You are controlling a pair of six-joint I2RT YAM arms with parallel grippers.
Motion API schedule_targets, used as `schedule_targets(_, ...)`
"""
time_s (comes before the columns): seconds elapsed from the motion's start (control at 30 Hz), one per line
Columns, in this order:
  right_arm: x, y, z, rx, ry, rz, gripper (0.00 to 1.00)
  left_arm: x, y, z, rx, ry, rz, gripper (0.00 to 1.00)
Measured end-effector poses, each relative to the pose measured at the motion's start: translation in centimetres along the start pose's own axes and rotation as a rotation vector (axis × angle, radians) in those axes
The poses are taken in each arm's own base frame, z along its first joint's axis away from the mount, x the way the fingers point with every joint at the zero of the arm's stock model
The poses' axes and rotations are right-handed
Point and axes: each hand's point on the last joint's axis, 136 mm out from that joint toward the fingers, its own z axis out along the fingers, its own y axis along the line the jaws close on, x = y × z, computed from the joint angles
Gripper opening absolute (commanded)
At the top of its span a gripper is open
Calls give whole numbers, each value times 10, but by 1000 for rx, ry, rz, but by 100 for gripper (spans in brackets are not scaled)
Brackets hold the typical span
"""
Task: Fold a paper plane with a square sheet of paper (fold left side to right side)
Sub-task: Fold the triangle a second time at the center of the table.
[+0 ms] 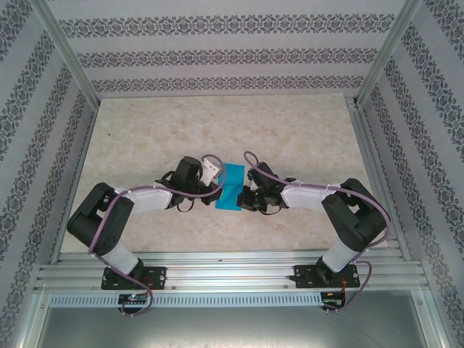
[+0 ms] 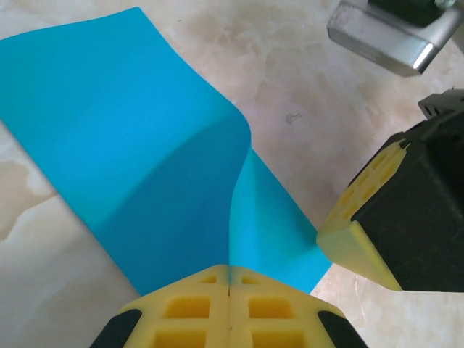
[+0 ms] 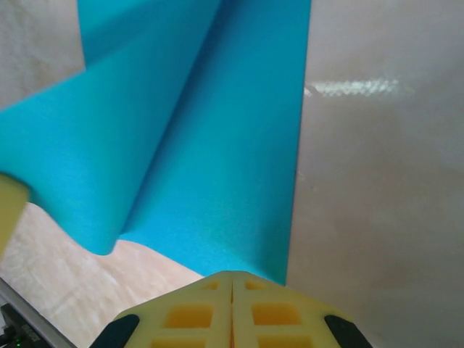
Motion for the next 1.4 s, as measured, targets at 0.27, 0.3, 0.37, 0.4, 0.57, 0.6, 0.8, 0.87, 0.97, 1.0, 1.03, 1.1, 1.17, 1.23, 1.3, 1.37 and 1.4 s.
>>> schedule_targets(0.27,3,-2,9,19,21,0,5,4,5,2,11,13,-22,0)
schedule_targets(0.3,2,-2,9,19,21,-2,5,5,7,2,7,16,-28,0)
schedule_targets(0.37,3,-1,10,22,24,-5,5,7,11,3,4,20,-36,0)
schedule_targets(0.4,3,-1,11,24,24,-7,5,7,12,4,3,23,-39,0)
schedule_targets(0.57,3,-1,10,35,31,-10,6,3,17,7,-2,20,-44,0)
schedule_targets(0.6,3,-1,10,36,31,-11,5,2,18,7,-2,19,-45,0)
schedule_targets(0.8,3,0,11,44,32,-17,6,-4,26,11,-13,16,-56,0)
schedule_targets(0.87,3,0,11,47,32,-20,6,-5,28,12,-15,19,-59,0)
schedule_targets(0.97,3,-1,10,50,31,-25,6,-3,31,14,-18,28,-64,0)
schedule_targets(1.0,3,-1,10,50,31,-26,6,-3,31,14,-19,31,-65,0)
schedule_targets(1.03,3,-1,10,50,31,-29,6,-2,32,15,-19,34,-67,0)
schedule_targets(1.1,3,-1,10,50,31,-32,6,-1,32,16,-19,39,-67,0)
schedule_targets(1.17,3,-1,10,50,32,-32,6,-1,33,17,-19,43,-68,0)
schedule_targets(1.23,3,-1,11,51,32,-32,6,0,34,19,-20,48,-68,0)
schedule_targets(1.3,3,-1,10,51,33,-32,6,2,35,21,-20,55,-70,0)
schedule_targets(1.37,3,-1,10,51,33,-32,7,4,36,23,-21,63,-72,0)
schedule_targets(1.4,3,-1,10,51,33,-32,7,6,37,23,-21,68,-74,0)
